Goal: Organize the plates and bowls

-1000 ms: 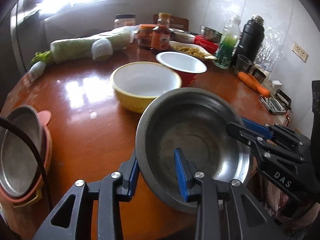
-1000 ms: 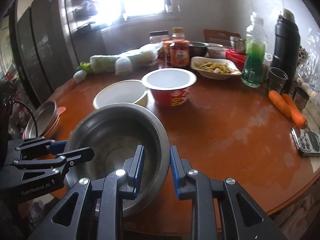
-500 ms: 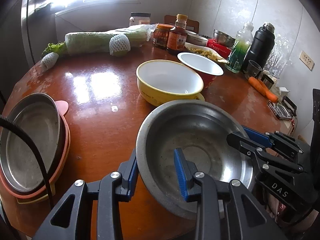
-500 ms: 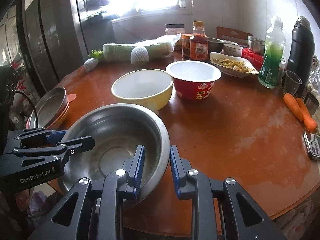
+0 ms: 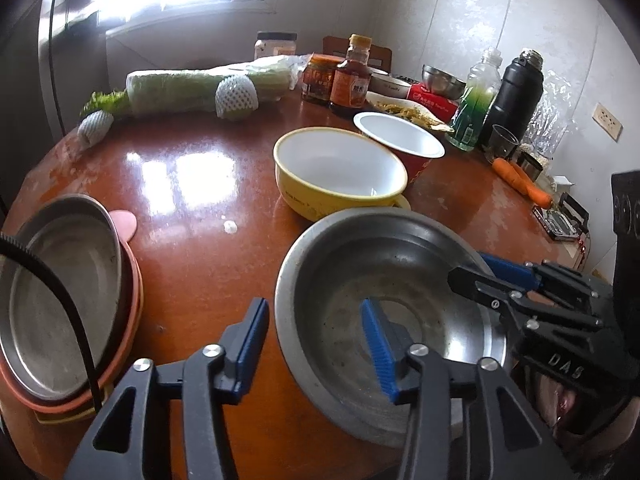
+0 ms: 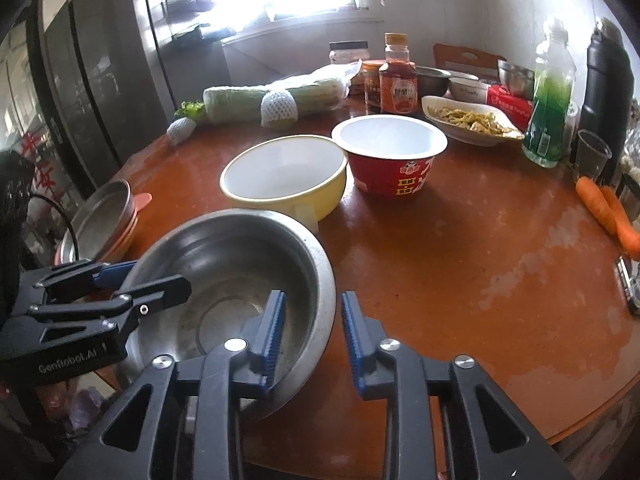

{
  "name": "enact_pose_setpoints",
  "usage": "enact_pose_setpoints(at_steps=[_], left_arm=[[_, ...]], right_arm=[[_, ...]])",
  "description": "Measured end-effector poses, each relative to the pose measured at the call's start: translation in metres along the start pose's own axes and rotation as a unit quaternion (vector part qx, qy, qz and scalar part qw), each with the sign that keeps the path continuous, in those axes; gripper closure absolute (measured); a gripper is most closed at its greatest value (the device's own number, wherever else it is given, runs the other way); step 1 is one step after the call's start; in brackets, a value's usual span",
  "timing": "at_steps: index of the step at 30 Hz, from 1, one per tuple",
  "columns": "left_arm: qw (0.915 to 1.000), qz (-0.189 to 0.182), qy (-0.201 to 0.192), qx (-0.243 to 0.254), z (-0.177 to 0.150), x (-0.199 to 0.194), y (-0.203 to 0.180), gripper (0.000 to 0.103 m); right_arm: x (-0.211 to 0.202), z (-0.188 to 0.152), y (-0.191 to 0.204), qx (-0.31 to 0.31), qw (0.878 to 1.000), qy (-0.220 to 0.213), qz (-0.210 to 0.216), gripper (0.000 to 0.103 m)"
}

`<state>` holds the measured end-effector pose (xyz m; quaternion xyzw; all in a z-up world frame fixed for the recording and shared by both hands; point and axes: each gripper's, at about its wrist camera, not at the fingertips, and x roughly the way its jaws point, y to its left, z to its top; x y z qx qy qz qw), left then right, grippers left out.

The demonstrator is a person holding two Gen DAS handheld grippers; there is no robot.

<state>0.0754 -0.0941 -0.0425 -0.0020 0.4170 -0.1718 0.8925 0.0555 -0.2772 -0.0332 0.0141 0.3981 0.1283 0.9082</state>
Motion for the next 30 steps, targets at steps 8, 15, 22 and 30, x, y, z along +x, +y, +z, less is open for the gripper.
enact_pose_setpoints(at_steps=[8,15,22,30], left_arm=[[0.9996,0.015,-0.023,0.002,0.006,-0.008,0.004,0.047],[0.9994,0.018,-0.029,0.003,0.010,-0.010,0.003,0.043],[0.9993,0.016,-0.034,0.007,0.023,-0.008,-0.001,0.043],[0.9990,0.022,-0.039,0.002,0.042,-0.003,0.003,0.043]], right_arm=[[-0.003,0.005,-0.010,0.017,1.000,-0.007,-0.005,0.065],[0.000,0.006,-0.014,0.023,1.000,-0.006,-0.006,0.062],[-0.004,0.021,-0.015,0.019,1.000,-0.023,-0.010,0.056],[-0.002,0.043,-0.013,0.008,0.999,-0.037,-0.007,0.055]])
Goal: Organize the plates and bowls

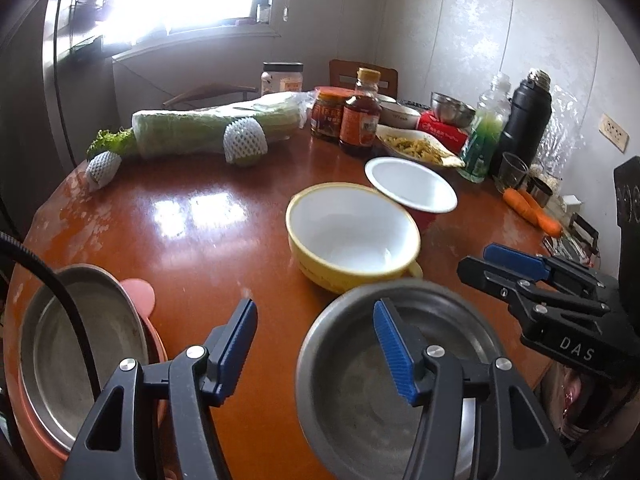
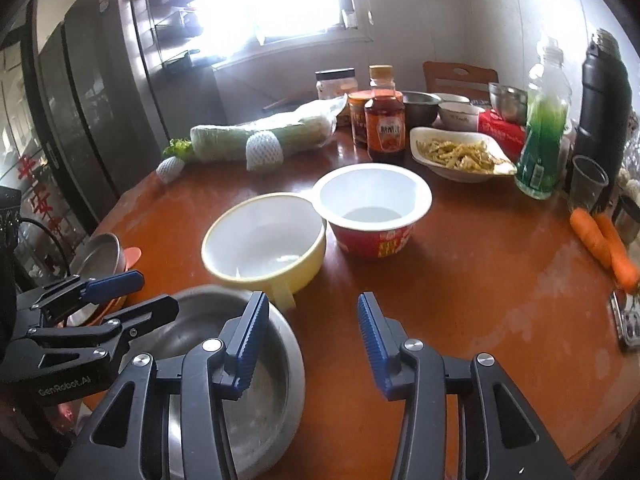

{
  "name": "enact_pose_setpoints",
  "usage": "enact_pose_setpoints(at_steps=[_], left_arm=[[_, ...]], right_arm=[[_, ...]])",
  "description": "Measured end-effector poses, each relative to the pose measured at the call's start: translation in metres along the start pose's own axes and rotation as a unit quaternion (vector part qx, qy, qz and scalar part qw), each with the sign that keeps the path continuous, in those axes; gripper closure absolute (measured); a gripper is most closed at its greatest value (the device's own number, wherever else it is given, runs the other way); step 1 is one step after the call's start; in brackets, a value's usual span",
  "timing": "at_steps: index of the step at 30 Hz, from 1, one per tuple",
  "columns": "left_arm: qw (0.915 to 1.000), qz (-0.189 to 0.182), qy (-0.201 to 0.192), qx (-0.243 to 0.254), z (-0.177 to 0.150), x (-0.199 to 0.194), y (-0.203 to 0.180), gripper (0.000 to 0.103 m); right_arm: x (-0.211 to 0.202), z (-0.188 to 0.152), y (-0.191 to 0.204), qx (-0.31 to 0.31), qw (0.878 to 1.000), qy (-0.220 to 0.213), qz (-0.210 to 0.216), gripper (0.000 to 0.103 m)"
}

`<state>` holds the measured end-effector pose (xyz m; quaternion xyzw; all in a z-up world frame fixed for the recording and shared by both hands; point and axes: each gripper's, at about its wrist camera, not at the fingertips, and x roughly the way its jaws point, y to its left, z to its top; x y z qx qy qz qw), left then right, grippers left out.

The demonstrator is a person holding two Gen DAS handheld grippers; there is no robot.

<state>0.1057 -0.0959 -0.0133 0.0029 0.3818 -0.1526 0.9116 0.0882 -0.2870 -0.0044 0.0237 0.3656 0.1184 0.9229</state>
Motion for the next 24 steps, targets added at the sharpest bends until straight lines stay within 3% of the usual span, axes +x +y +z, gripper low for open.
enact_pose_setpoints(at_steps=[14,24], left_arm=[[0.9998,0.000,0.004,-0.021,0.024,0.023,0.006,0.041],[0.9987,0.009,0.025,-0.042,0.034,0.047,0.013,0.041]], right_arm=[[0.027,0.026,-0.002,-0.014,1.000,0.005,0.005,0.055],[0.054,0.035,0.001,-0.026,0.999,0.031,0.016,0.067]])
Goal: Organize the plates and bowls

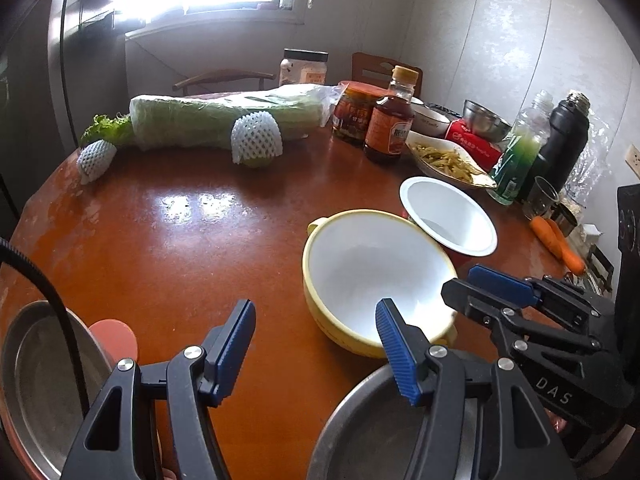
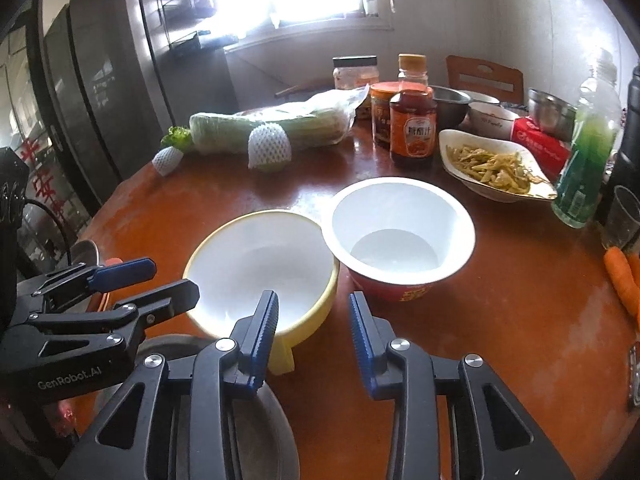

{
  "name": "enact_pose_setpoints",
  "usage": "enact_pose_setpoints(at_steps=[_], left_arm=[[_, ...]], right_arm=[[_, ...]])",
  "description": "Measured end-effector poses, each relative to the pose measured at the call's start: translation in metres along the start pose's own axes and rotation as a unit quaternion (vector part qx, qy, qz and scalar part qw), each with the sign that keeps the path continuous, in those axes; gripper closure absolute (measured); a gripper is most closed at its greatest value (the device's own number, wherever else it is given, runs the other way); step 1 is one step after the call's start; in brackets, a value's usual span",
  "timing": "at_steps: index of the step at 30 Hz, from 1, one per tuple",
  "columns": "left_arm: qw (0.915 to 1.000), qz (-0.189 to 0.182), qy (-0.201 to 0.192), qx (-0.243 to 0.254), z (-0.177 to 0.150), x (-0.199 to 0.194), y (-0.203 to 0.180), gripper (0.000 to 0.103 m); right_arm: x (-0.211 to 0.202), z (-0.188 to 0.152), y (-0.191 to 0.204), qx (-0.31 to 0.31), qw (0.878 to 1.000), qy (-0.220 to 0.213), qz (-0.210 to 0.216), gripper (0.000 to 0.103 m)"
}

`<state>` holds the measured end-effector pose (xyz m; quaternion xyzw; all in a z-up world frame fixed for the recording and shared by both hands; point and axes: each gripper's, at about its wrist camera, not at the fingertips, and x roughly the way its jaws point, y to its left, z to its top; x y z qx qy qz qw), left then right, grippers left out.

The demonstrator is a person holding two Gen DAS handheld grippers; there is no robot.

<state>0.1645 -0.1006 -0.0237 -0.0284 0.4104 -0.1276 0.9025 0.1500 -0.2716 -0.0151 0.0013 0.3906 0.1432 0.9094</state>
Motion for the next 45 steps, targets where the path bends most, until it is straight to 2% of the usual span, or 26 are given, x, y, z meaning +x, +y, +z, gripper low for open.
enact_pose_setpoints(at_steps=[4,9,11,13,19,32,45], left_arm=[[0.9999,0.003,0.010,-0.008,0.003,0.010,0.002,0.041],[0.9996,-0.011,0.025,-0.009,0.003,0.021,0.001,0.041],[0.9994,-0.022,0.025,-0.010,0.003,0.022,0.001,0.045],[0.9991,-0.032,0.028,-0.009,0.003,0.023,0.000,0.054],[0.9989,-0.034,0.027,-0.018,0.002,0.022,0.006,0.056],[0.9990,-0.032,-0.009,-0.030,0.007,-0.001,0.013,0.056],[0.9982,-0.030,-0.048,-0.019,0.007,-0.038,0.007,0.056]], right_arm=[[0.013,0.004,-0.002,-0.006,1.000,0.014,0.005,0.074],[0.023,0.007,0.000,-0.017,1.000,0.023,0.004,0.076],[0.024,0.008,0.002,-0.021,0.999,0.024,0.006,0.077],[0.026,0.009,0.004,-0.024,0.999,0.026,0.010,0.077],[0.027,0.014,0.012,-0.042,0.999,0.024,0.003,0.078],[0.014,0.023,0.024,-0.039,0.999,-0.007,0.015,0.078],[-0.026,0.026,0.039,-0.053,0.997,-0.051,0.015,0.077]])
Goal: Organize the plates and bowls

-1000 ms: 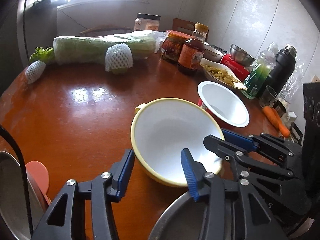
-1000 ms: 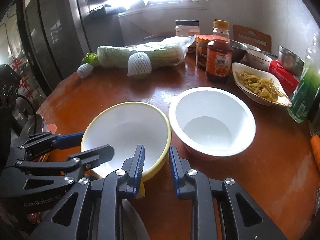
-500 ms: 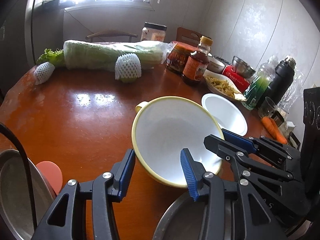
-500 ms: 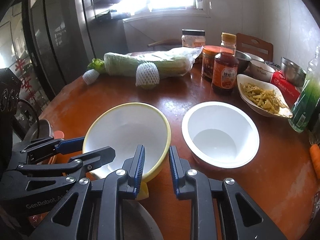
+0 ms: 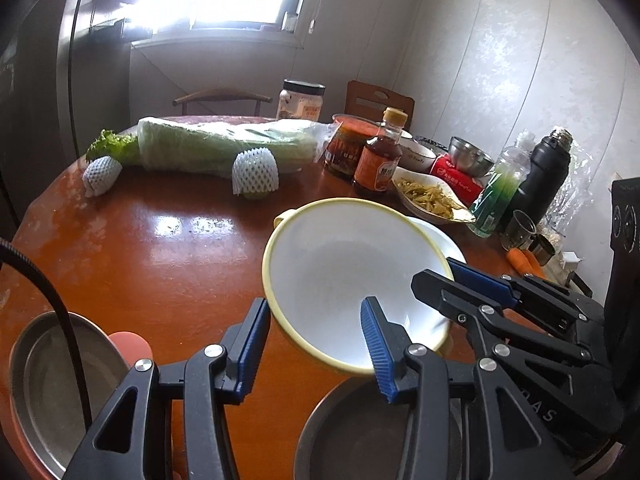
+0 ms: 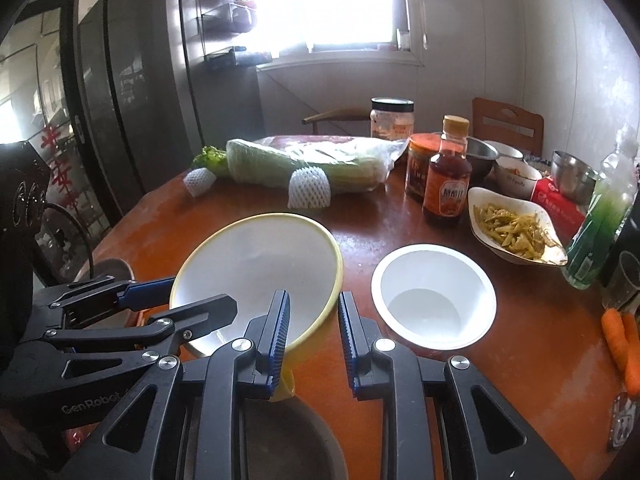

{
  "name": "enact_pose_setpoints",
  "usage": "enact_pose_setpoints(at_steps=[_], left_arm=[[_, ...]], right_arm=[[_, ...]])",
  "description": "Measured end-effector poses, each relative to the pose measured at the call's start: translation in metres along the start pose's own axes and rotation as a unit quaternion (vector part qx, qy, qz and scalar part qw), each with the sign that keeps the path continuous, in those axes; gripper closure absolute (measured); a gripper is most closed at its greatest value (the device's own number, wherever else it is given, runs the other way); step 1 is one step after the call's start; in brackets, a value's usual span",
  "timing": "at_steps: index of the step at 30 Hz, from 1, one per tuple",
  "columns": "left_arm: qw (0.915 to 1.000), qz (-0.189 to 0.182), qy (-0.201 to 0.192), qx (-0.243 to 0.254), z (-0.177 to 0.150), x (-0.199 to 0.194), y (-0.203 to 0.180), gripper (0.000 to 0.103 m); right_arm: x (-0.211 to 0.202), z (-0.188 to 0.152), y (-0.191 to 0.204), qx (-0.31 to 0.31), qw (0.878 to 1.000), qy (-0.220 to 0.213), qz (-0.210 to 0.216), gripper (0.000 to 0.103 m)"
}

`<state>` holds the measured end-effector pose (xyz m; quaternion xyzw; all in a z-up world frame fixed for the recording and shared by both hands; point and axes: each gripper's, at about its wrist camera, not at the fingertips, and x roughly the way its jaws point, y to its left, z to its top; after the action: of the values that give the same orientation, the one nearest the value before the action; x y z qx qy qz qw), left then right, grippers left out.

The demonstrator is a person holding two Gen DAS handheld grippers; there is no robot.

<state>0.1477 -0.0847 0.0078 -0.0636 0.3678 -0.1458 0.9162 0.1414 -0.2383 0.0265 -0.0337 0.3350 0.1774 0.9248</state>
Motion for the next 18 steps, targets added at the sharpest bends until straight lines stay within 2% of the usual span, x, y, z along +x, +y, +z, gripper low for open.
enact_pose_setpoints(at_steps=[18], left_arm=[[0.9992,0.001,-0.032,0.023,-0.019,-0.051,-0.012,0.056]], right_arm=[[-0.046,-0.016,0.025,-0.010,1.000,-0.026,-0.007,0.076]])
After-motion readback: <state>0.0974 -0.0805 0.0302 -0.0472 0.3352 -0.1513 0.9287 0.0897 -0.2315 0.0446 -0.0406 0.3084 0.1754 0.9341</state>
